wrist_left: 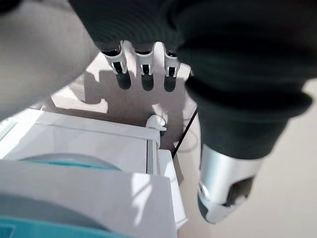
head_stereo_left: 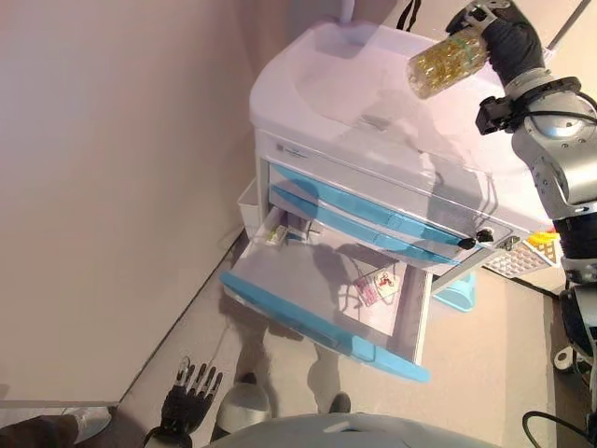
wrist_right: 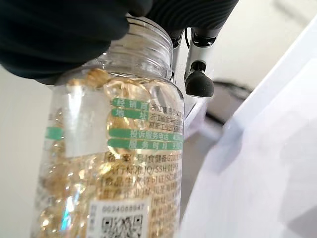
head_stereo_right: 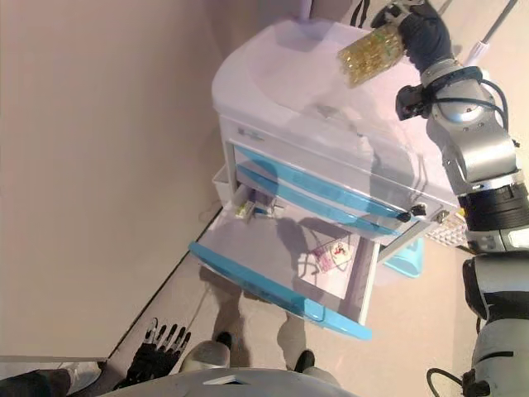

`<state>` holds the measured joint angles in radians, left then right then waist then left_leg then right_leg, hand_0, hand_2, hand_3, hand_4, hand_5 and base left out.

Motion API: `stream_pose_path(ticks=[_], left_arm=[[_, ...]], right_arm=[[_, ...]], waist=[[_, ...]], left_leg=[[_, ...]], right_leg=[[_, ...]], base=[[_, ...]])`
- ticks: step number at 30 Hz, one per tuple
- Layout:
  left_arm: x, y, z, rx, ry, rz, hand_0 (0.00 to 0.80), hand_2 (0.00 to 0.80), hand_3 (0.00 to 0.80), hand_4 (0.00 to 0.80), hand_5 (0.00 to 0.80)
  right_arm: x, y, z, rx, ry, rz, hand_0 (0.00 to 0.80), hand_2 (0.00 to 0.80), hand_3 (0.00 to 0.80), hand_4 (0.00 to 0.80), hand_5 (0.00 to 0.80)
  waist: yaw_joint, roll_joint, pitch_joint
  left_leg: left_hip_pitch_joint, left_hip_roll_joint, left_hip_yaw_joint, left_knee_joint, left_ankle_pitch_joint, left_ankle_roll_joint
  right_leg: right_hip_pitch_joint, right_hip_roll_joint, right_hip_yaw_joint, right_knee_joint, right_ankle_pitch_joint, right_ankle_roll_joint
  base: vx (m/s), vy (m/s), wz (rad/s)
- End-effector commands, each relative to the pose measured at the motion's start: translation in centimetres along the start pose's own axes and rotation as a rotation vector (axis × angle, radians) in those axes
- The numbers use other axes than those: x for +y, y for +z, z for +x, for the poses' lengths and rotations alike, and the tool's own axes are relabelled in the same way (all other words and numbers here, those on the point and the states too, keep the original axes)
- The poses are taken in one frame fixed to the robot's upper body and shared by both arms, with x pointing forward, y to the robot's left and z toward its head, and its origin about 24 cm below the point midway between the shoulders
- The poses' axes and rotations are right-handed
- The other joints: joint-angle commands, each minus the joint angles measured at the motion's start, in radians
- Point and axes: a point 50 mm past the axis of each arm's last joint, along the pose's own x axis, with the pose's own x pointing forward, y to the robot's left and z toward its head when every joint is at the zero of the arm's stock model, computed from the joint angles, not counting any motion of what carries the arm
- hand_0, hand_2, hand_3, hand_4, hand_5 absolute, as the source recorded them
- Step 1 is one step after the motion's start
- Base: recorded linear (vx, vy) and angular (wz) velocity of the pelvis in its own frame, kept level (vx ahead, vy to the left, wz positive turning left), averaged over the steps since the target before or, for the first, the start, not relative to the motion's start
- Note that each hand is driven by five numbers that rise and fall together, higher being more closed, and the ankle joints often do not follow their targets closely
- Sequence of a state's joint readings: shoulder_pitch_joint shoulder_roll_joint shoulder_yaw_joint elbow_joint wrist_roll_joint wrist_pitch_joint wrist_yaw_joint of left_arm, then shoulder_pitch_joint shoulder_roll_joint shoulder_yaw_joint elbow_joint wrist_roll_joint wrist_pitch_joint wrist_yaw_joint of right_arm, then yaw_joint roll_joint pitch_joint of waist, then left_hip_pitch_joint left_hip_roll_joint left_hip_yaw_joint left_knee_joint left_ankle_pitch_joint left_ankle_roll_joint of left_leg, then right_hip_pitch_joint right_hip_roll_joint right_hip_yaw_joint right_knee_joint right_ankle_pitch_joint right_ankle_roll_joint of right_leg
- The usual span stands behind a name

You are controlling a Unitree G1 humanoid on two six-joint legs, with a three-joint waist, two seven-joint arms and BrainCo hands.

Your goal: Open the drawer and pick up the medicine

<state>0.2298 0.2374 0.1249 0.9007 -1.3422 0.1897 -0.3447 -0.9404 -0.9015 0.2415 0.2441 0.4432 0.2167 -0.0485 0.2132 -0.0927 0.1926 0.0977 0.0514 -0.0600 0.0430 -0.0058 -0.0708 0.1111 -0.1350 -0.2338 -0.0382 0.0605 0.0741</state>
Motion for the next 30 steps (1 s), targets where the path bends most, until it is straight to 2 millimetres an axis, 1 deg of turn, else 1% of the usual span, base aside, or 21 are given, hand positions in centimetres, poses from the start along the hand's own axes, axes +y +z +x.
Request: stream_pose_path(ticks=[1, 3, 7, 8, 9, 12, 13, 16, 20, 24, 30], left_arm=[[1.6, 1.0, -0.9, 0.012, 0.074, 0.047, 0.0, 0.0, 0.0, 0.0, 0.0], [1.7, 1.4, -1.1, 0.01, 0.083, 0.051, 0.0, 0.0, 0.0, 0.0, 0.0], [1.7, 1.9, -1.2, 0.003, 0.096, 0.053, 0.0, 0.0, 0.0, 0.0, 0.0], [1.8, 2.1, -1.2, 0.003, 0.099, 0.054, 0.0, 0.0, 0.0, 0.0, 0.0], [1.8, 2.2, -1.2, 0.003, 0.1, 0.055, 0.0, 0.0, 0.0, 0.0, 0.0], [1.7, 2.4, -1.3, 0.008, 0.102, 0.064, 0.0, 0.0, 0.0, 0.0, 0.0], [1.7, 2.4, -1.3, 0.008, 0.101, 0.064, 0.0, 0.0, 0.0, 0.0, 0.0], [1.7, 2.4, -1.4, 0.01, 0.1, 0.065, 0.0, 0.0, 0.0, 0.0, 0.0], [1.5, 2.2, -1.2, 0.015, 0.094, 0.071, 0.0, 0.0, 0.0, 0.0, 0.0], [1.5, 2.1, -1.2, 0.02, 0.094, 0.076, 0.0, 0.0, 0.0, 0.0, 0.0], [1.7, 2.2, -1.4, 0.023, 0.094, 0.081, 0.0, 0.0, 0.0, 0.0, 0.0]], right_arm=[[-3.8, 3.3, 1.2, -0.056, -0.138, -0.198, 0.8, 0.8, 0.8, 0.8, 0.8], [-5.4, 2.8, 1.4, 0.001, -0.176, -0.277, 0.8, 0.8, 0.8, 0.8, 0.8], [-7.8, 1.8, 1.3, 0.087, -0.241, -0.407, 0.8, 0.8, 0.8, 0.8, 0.8], [-8.2, 1.7, 1.2, 0.102, -0.246, -0.432, 0.8, 0.8, 0.8, 0.8, 0.8], [-8.7, 1.5, 1.1, 0.125, -0.248, -0.505, 0.8, 0.8, 0.8, 0.8, 0.8], [-8.8, 1.1, 0.9, 0.155, -0.213, -0.689, 0.8, 0.8, 0.8, 0.8, 0.8], [-8.7, 0.8, 0.8, 0.159, -0.193, -0.757, 0.8, 0.8, 0.8, 0.8, 0.8], [-7.7, -0.2, 0.6, 0.178, -0.115, -0.876, 0.8, 0.8, 0.8, 0.8, 0.8], [-6.2, -2.3, 0.1, 0.207, -0.022, -0.938, 0.8, 0.8, 0.8, 0.8, 0.8], [-4.7, -4.0, -0.2, 0.201, 0.071, -1.039, 0.8, 0.8, 0.8, 0.8, 0.8], [-2.5, -5.7, -0.8, 0.182, 0.17, -1.091, 0.8, 0.8, 0.8, 0.8, 0.8]], waist=[[0.03, 0.004, -0.07], [0.034, 0.004, -0.073], [0.039, 0.003, -0.072], [0.039, 0.003, -0.073], [0.04, 0.003, -0.072], [0.044, 0.004, -0.069], [0.045, 0.004, -0.068], [0.045, 0.006, -0.065], [0.049, 0.009, -0.062], [0.053, 0.014, -0.058], [0.061, 0.014, -0.054]], left_leg=[[-0.012, -0.009, -0.027, -0.013, -0.022, 0.015], [-0.008, -0.011, -0.031, -0.017, -0.02, 0.016], [-0.007, -0.013, -0.036, -0.016, -0.02, 0.016], [-0.007, -0.013, -0.036, -0.016, -0.019, 0.017], [-0.009, -0.014, -0.037, -0.013, -0.02, 0.017], [-0.013, -0.014, -0.04, -0.012, -0.017, 0.017], [-0.013, -0.014, -0.042, -0.013, -0.017, 0.018], [-0.014, -0.015, -0.043, -0.014, -0.015, 0.019], [-0.019, -0.013, -0.044, -0.01, -0.015, 0.021], [-0.021, -0.014, -0.047, -0.008, -0.016, 0.021], [-0.02, -0.014, -0.051, -0.01, -0.013, 0.023]], right_leg=[[0.056, -0.015, -0.028, 0.075, -0.082, 0.051], [0.059, -0.014, -0.028, 0.073, -0.081, 0.051], [0.062, -0.014, -0.031, 0.073, -0.079, 0.053], [0.061, -0.014, -0.032, 0.073, -0.079, 0.053], [0.06, -0.015, -0.032, 0.074, -0.079, 0.054], [0.057, -0.016, -0.034, 0.075, -0.078, 0.055], [0.057, -0.016, -0.034, 0.075, -0.078, 0.055], [0.056, -0.016, -0.034, 0.075, -0.078, 0.057], [0.055, -0.017, -0.034, 0.076, -0.08, 0.057], [0.055, -0.019, -0.036, 0.078, -0.081, 0.058], [0.056, -0.017, -0.04, 0.079, -0.082, 0.056]], base=[[0.066, 0.007, 0.04], [0.06, 0.002, 0.01], [0.02, -0.006, 0.01], [0.0, 0.0, 0.0], [0.0, 0.0, 0.0], [-0.001, -0.013, 0.03], [0.0, 0.0, 0.0], [0.0, 0.0, 0.0], [0.0, 0.0, 0.0], [0.0, 0.0, 0.0], [-0.001, -0.001, 0.01]])
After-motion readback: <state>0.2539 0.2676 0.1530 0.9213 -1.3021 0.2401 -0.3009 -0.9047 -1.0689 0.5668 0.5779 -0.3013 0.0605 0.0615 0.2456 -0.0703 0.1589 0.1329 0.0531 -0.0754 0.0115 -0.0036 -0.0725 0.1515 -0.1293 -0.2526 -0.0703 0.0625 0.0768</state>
